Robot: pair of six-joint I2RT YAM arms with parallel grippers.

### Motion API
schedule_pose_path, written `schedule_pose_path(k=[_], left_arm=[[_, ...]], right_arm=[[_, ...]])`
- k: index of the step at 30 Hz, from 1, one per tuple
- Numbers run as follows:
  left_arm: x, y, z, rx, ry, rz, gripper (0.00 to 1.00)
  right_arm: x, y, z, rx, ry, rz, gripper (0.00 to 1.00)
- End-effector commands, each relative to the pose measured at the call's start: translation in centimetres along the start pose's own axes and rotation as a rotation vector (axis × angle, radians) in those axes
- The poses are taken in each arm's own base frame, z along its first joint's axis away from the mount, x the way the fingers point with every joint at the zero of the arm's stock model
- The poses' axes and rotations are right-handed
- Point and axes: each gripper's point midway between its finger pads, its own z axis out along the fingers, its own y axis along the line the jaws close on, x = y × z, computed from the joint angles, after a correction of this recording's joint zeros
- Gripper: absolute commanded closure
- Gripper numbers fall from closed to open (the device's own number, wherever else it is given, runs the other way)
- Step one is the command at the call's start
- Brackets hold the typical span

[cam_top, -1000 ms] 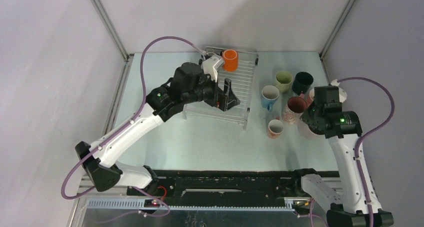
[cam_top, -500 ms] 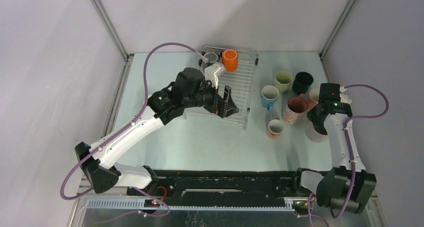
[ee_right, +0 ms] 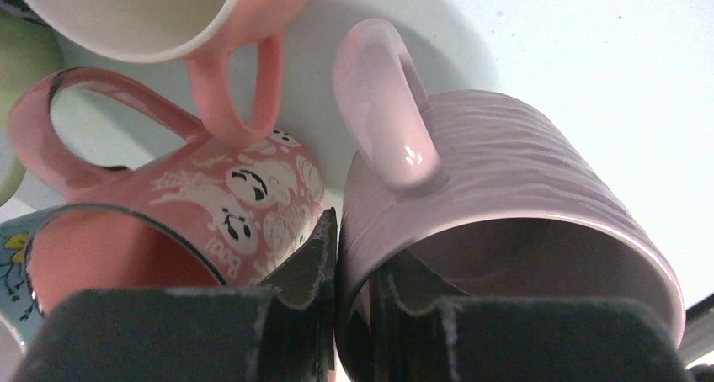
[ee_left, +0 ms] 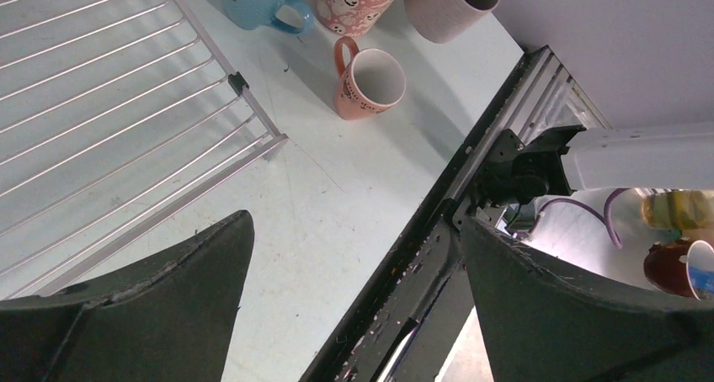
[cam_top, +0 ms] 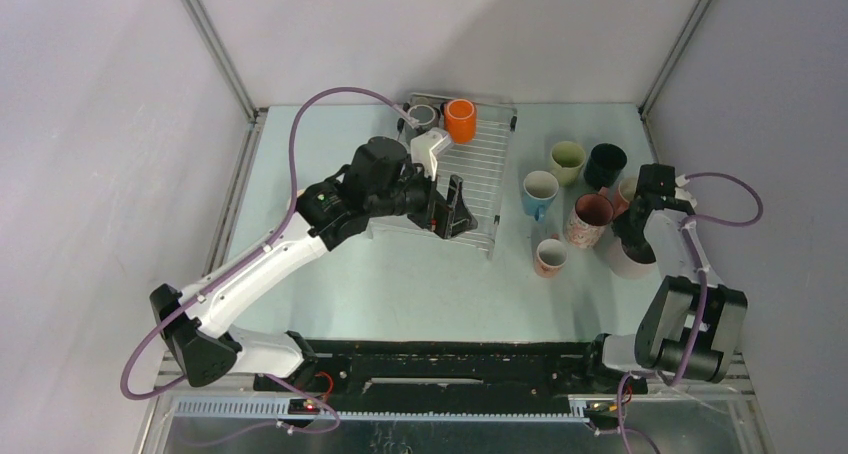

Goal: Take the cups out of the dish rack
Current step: Place the cup at the center of the board.

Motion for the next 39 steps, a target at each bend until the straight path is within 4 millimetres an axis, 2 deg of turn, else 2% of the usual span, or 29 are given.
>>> schedule_pose_path(k=[1, 12, 17, 21, 29, 39], left_arm=[[0.3, -0.8, -0.7, 0.036, -0.009, 0.035, 0.0], [0.7, -0.7, -0.9, 0.035, 0.0, 0.046, 0.0], [0.7, -0.6, -0.8, 0.035, 0.003, 0.045, 0.0], [0.9, -0.6, -0.7, 0.035, 0.008, 0.047, 0.0], [1.0, -0.6, -0.6, 0.04, 0.008, 0.045, 0.0], [0.0, -0.9, -1.2, 0.036, -0.032, 0.051, 0.0]], right_arm=[[-2.1, 1.2, 1.2, -0.026, -0.067, 0.033, 1.0], [-1.4, 0.4, 4.0, 0.021, -0.019, -0.003, 0.99], [-0.9, 0.0, 4.6, 0.037, -0.003, -0.016, 0.91], [-0.7, -0.1, 4.6, 0.038, 0.001, -0.019, 0.79], [-1.4, 0.1, 3.0, 0.014, -0.028, -0.016, 0.55], [-3.1, 0.1, -1.0, -0.009, -0.078, -0.006, 0.47]])
